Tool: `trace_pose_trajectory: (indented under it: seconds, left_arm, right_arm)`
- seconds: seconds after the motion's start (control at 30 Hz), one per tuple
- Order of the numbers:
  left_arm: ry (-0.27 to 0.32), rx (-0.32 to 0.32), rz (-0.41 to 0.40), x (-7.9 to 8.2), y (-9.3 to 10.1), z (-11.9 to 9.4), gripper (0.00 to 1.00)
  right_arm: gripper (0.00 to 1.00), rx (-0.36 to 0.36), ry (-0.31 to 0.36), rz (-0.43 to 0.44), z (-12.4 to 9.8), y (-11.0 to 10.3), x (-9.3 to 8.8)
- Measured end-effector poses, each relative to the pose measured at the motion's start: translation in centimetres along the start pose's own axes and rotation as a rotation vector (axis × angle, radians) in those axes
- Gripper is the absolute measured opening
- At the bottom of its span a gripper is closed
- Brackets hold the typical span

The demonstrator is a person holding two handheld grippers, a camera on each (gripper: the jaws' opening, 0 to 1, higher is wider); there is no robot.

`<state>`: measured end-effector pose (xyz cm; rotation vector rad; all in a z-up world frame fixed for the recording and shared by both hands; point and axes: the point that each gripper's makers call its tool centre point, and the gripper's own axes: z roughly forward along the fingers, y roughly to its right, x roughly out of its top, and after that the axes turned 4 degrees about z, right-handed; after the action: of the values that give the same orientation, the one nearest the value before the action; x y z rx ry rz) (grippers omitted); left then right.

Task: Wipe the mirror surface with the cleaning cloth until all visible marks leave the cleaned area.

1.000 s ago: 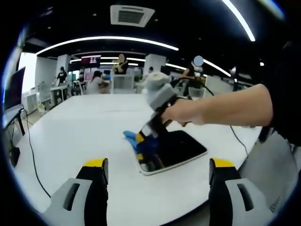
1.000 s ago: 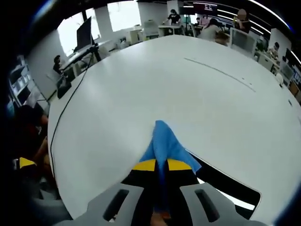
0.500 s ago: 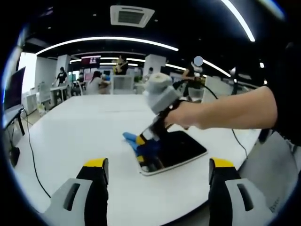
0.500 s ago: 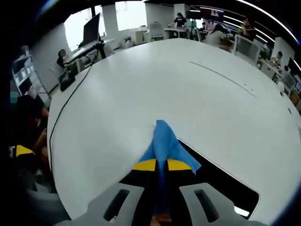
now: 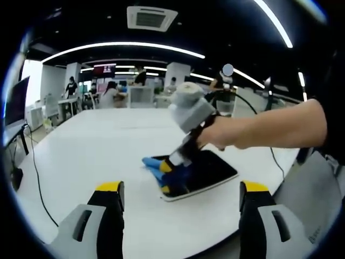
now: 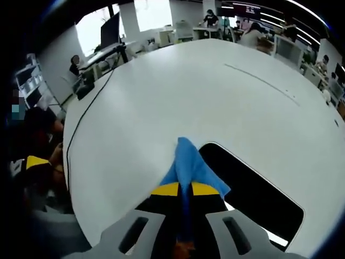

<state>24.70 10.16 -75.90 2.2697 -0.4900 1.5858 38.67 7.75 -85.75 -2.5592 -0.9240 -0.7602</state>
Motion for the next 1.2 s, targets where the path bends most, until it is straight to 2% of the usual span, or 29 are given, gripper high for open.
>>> trace_pose_trajectory:
  seconds: [0.53,1.2]
  left_arm:
    - [-0.005,-0.008,-0.001,-0.17,0.01,0.18,0.88]
    - [0.010,0.011,-0.019,-0.01,-0.27,-0.08,0.88]
  right_arm:
    - [0.01,0.009,0.003,0.004,-0.63,-0.68,-0.46]
    - [0.01,0.030,-0.001,0.026,-0.85,-0.10,-0.70]
